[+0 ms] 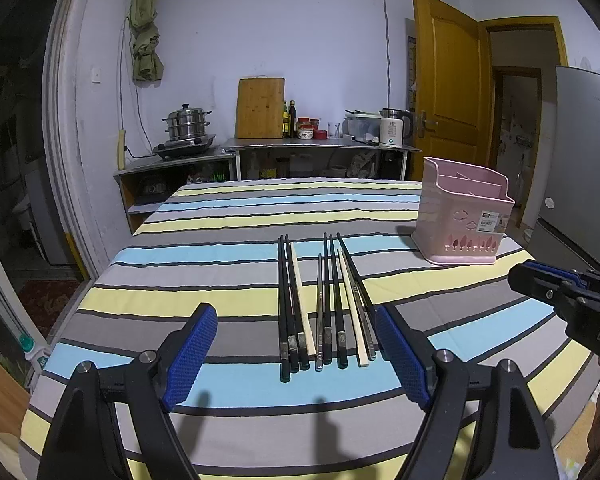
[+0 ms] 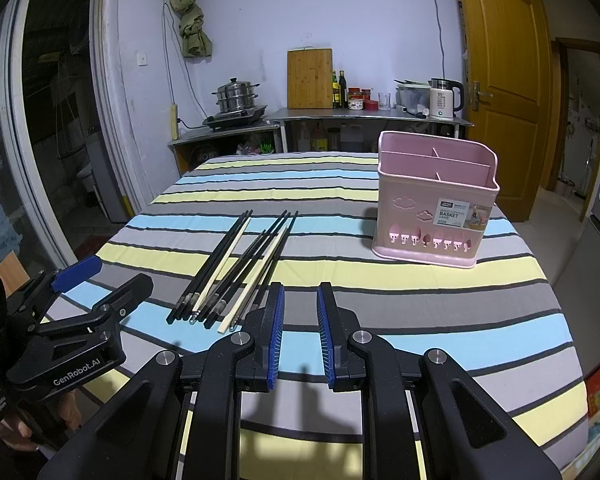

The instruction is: Organize utensils

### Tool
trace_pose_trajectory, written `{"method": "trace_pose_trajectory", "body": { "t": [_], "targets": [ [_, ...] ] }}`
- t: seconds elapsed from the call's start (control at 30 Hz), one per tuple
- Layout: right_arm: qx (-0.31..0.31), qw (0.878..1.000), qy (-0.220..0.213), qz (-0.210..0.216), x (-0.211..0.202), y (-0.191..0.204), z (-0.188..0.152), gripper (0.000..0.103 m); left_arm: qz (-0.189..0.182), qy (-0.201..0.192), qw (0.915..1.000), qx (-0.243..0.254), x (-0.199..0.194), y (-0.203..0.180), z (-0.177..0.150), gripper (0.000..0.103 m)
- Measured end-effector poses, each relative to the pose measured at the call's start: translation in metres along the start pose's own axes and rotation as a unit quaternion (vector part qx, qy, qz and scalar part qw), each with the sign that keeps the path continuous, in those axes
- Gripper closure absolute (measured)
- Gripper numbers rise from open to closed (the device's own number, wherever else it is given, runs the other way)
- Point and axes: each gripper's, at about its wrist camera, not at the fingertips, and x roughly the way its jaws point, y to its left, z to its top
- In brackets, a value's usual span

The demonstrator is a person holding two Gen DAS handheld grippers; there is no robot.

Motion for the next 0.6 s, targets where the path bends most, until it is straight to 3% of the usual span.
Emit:
{"method": "trace_pose_trajectory", "body": {
  "t": [0.6],
  "targets": [
    [0.0,1.0,0.001,0.0,-0.0004,0.0,-0.0005,0.086,-0.005,0.0,1.0,0.0,0.0001,-0.003,-0.0025,0.021]
  ]
}}
